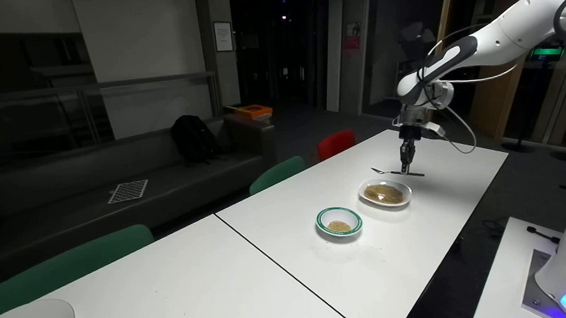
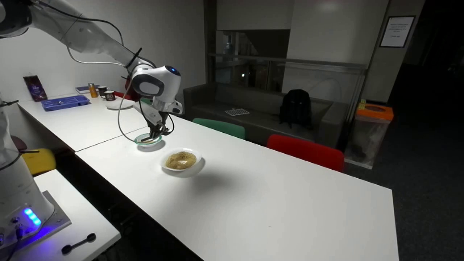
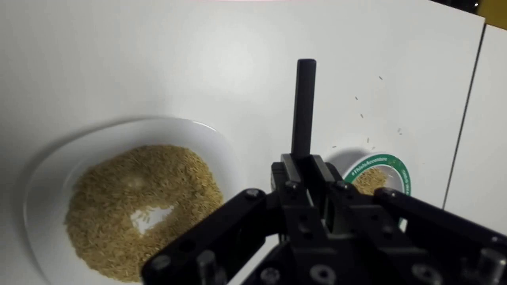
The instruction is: Use the spoon to put sugar in the green and white bowl
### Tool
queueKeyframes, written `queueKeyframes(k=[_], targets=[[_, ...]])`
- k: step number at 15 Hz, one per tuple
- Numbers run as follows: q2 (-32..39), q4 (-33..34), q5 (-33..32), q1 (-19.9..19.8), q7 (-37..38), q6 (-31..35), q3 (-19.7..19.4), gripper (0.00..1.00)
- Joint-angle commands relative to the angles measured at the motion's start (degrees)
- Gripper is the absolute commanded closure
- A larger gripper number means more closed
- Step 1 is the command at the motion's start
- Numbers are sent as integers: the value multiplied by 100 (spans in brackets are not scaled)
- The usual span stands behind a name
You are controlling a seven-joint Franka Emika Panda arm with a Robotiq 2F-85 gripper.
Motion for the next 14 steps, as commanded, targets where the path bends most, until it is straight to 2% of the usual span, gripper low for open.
queueKeyframes(k=[1,9,14], targets=[[-220,-406,-519,-90,622,168,-51,97],[167,-352,-1090,-116,1697,-46,-65,97],[728,-155,-1120,-103,1902,68,18,97]])
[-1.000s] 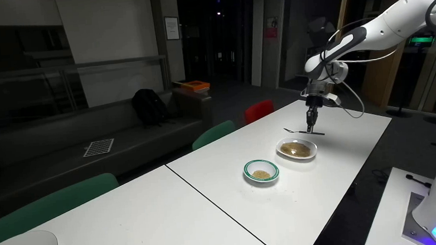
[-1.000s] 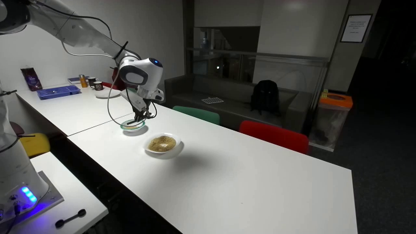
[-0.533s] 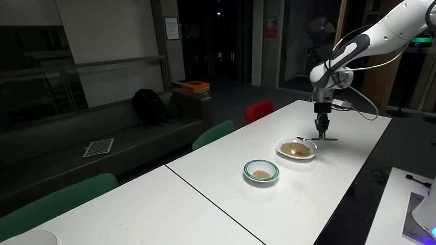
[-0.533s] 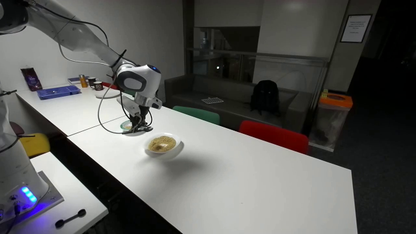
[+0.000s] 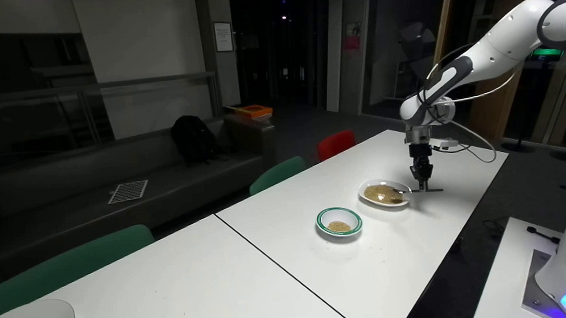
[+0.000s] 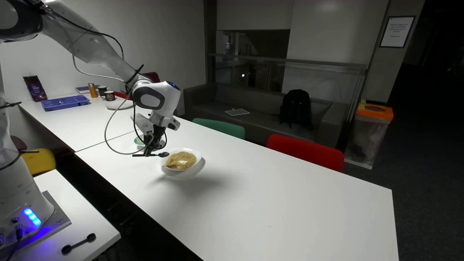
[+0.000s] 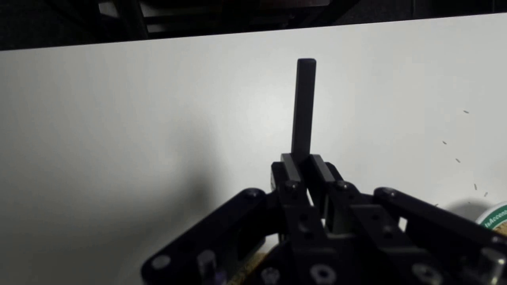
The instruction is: Use the spoon to put sugar in the green and white bowl
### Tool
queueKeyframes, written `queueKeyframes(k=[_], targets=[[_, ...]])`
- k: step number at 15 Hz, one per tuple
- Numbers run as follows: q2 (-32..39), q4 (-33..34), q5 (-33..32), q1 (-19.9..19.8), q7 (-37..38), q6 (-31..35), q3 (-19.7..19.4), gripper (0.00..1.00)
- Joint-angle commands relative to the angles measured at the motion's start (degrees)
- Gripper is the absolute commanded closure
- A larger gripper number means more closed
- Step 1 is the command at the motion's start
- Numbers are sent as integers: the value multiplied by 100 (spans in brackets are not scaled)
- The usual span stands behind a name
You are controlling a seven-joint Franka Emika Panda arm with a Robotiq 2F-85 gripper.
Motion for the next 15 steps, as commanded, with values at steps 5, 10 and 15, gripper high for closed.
queueKeyframes(k=[5,10,15], targets=[[784,412,-93,-64,177,257,199,97],[969,570,-119,-109,185,526,235,97],[1025,656,-152,-128,234,745,213,97]])
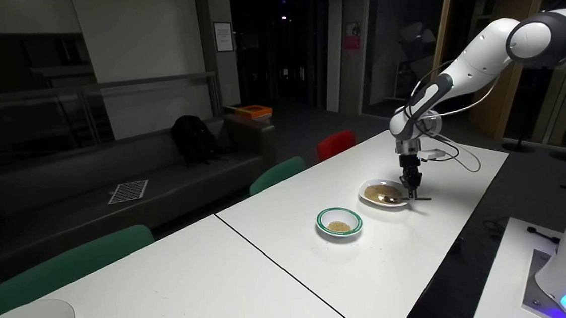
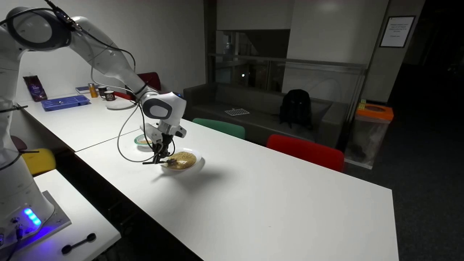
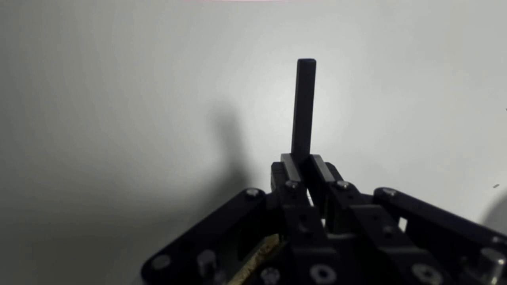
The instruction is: Use the spoon to put sugar in the green and white bowl
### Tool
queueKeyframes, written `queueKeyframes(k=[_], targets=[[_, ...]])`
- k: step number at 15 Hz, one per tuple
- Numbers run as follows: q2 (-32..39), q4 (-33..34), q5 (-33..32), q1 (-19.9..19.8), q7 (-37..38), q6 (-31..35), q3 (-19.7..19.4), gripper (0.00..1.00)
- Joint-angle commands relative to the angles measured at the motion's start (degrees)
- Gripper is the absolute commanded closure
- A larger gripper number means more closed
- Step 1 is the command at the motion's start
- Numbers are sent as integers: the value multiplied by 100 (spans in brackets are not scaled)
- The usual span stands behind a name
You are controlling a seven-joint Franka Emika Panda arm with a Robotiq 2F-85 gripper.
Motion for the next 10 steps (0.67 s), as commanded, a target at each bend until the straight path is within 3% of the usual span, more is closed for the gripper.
queueKeyframes(k=[1,3,4,5,7,10], targets=[[65,124,-144,-121,192,197,67,97],[106,143,-144,-126,215,258,74,97],[138,152,-141,-130,214,271,80,83],[167,156,-141,-130,230,291,81,61],[245,172,-136,-137,241,327,89,57],[316,157,-127,-151,251,394,98,36]])
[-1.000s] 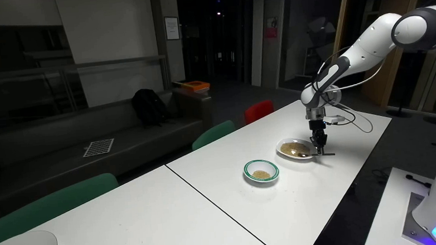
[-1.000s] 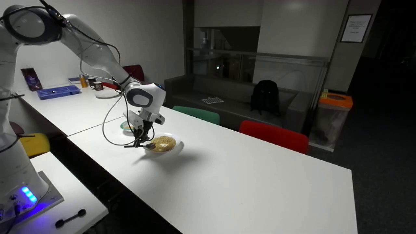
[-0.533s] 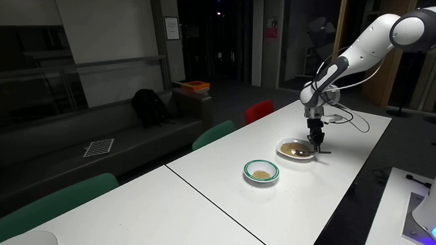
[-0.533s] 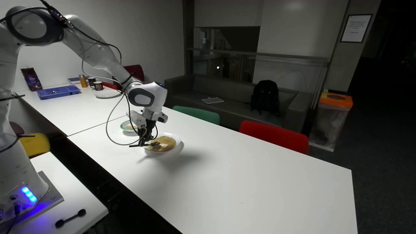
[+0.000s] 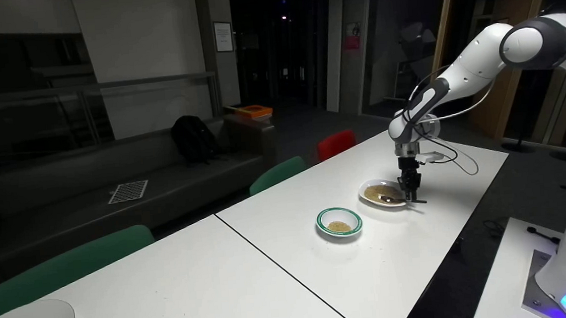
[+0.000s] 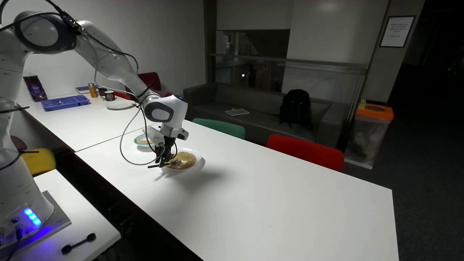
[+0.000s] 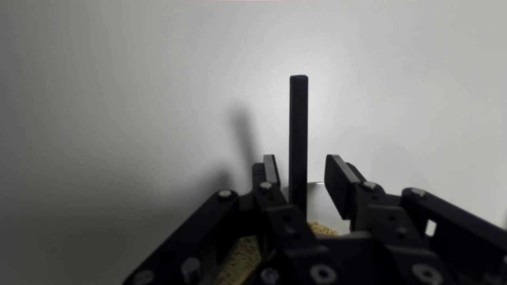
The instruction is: Use the spoon to put sugar in the green and white bowl
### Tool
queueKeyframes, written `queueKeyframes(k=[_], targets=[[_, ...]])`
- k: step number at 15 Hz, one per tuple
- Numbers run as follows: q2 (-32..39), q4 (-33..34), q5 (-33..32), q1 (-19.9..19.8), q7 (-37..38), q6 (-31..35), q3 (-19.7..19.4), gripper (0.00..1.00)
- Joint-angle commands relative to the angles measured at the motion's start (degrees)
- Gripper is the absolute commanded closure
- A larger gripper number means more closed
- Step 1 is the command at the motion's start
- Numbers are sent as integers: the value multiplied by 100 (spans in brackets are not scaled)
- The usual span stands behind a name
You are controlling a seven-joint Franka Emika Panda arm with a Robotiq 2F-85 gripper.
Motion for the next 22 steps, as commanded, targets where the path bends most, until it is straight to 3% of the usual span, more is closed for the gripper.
queueKeyframes(k=[1,4,6,11,22], targets=[[92,48,-123,-117,195,131,100,29],[56,15,-137,-90,298,123,94,7],[-52,-7,-158,-62,362,94,100,0],[-545,-111,-112,19,478,132,183,0],[-3026,-1496,-632,557,1467,434,350,0]])
